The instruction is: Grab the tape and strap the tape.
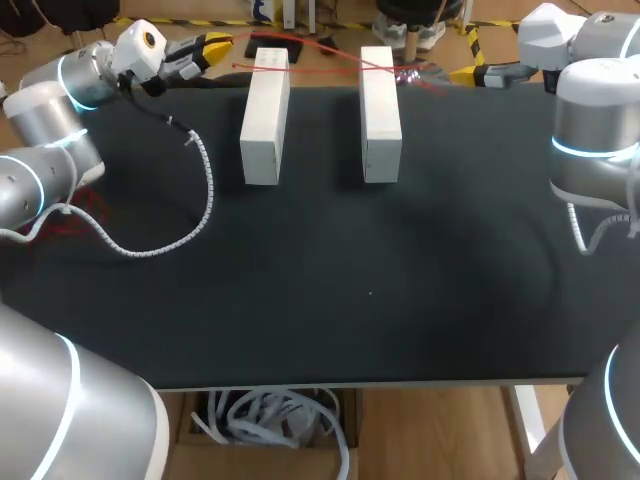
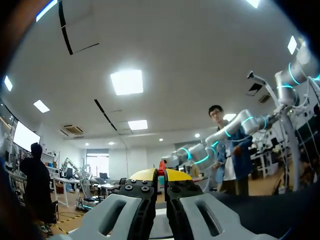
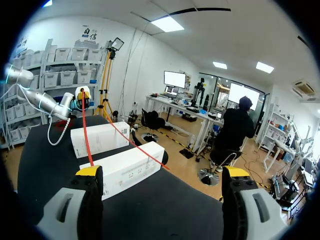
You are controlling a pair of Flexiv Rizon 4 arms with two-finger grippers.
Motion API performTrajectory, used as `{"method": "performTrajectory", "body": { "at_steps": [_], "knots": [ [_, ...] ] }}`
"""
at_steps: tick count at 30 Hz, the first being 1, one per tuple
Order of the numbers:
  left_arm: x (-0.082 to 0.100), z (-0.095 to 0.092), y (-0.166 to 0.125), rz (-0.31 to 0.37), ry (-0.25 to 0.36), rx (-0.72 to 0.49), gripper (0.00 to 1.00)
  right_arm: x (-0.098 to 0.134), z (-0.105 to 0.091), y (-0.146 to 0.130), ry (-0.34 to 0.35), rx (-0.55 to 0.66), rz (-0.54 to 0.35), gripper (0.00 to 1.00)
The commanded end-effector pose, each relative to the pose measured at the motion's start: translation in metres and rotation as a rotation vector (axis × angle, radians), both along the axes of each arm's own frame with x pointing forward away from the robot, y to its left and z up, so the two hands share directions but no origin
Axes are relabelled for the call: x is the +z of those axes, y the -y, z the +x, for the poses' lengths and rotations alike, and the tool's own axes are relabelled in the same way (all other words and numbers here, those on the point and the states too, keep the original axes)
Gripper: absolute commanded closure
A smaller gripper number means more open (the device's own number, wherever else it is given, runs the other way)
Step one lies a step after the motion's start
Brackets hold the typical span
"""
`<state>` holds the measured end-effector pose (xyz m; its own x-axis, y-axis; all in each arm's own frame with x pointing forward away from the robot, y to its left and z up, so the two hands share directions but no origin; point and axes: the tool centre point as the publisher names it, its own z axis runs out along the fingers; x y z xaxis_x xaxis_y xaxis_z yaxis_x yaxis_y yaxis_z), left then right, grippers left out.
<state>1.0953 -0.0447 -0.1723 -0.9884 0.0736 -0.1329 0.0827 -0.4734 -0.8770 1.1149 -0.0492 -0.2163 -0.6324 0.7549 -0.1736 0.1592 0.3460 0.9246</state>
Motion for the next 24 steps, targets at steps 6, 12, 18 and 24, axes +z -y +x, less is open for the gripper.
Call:
{"method": "performTrajectory", "body": {
  "at_steps": [6, 12, 18, 24],
  "knots": [
    [0.049, -0.024, 0.008, 0.026, 0.006, 0.000, 1.00, 0.000, 0.000, 0.000, 0.001, 0.000, 0.001, 0.00],
    [0.074, -0.032, 0.009, 0.109, -0.004, -0.008, 1.00, 0.000, 0.000, 0.000, 0.001, 0.000, 0.001, 0.00],
    [0.096, -0.043, 0.005, 0.170, -0.049, 0.028, 1.00, 0.000, 0.000, 0.000, 0.001, 0.000, 0.001, 0.00],
    [0.116, -0.059, -0.001, 0.208, -0.069, 0.086, 1.00, 0.000, 0.000, 0.000, 0.001, 0.000, 0.001, 0.00]
  ]
}}
